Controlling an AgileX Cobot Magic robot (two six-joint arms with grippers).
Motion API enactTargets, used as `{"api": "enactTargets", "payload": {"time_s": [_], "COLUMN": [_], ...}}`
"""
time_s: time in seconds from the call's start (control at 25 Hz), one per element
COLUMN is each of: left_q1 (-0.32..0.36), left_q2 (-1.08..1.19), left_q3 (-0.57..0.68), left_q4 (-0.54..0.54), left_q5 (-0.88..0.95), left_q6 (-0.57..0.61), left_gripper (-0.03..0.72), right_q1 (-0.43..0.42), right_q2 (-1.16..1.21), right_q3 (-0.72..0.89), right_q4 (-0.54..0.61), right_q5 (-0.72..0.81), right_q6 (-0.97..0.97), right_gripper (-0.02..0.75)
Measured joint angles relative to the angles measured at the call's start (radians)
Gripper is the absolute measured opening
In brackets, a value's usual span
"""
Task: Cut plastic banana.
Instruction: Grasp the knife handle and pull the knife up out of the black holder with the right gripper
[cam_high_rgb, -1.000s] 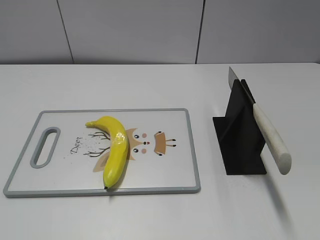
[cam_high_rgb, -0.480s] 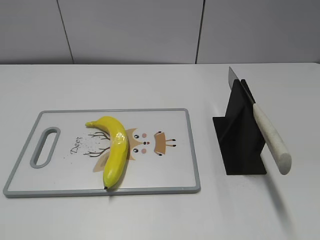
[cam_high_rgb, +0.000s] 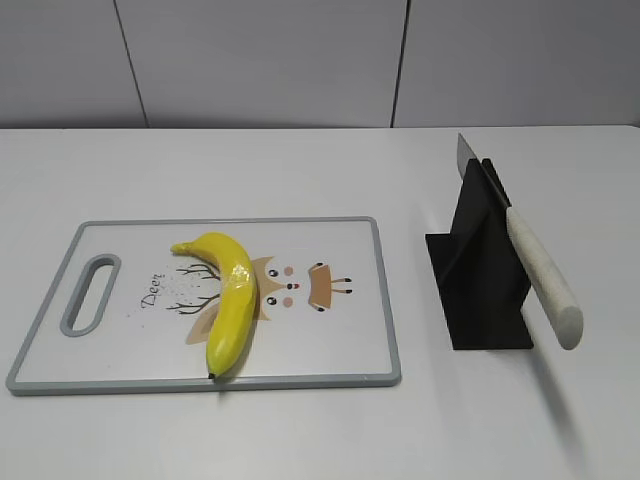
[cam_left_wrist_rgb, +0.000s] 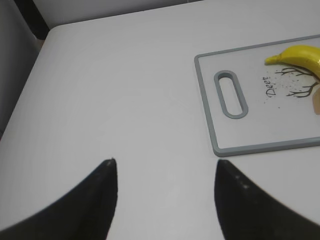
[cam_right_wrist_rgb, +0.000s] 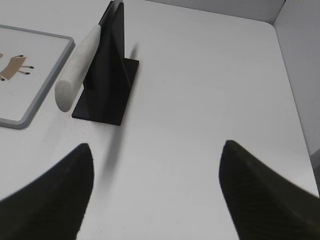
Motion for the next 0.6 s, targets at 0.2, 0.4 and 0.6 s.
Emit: {"api": "enactTargets", "payload": {"time_s": [0.2, 0.4, 0.6], "left_q1": [0.0, 0.0, 0.0], "left_q2": [0.0, 0.0, 0.0], "left_q3": [0.0, 0.0, 0.0], "left_q4": [0.0, 0.0, 0.0], "left_q5": [0.0, 0.0, 0.0], "left_q6": [0.0, 0.0, 0.0], "left_gripper": [0.565, 0.565, 0.565], "right_q1": [0.0, 0.0, 0.0], "right_q2": [0.0, 0.029, 0.203], "right_q3": [0.0, -0.02, -0.07], "right_q4": [0.001, -0.002, 0.035], "right_q5": [0.0, -0.043, -0.094], "right_q6": [0.0, 0.0, 0.001], "right_gripper": [0.593, 0.568, 0.529]}}
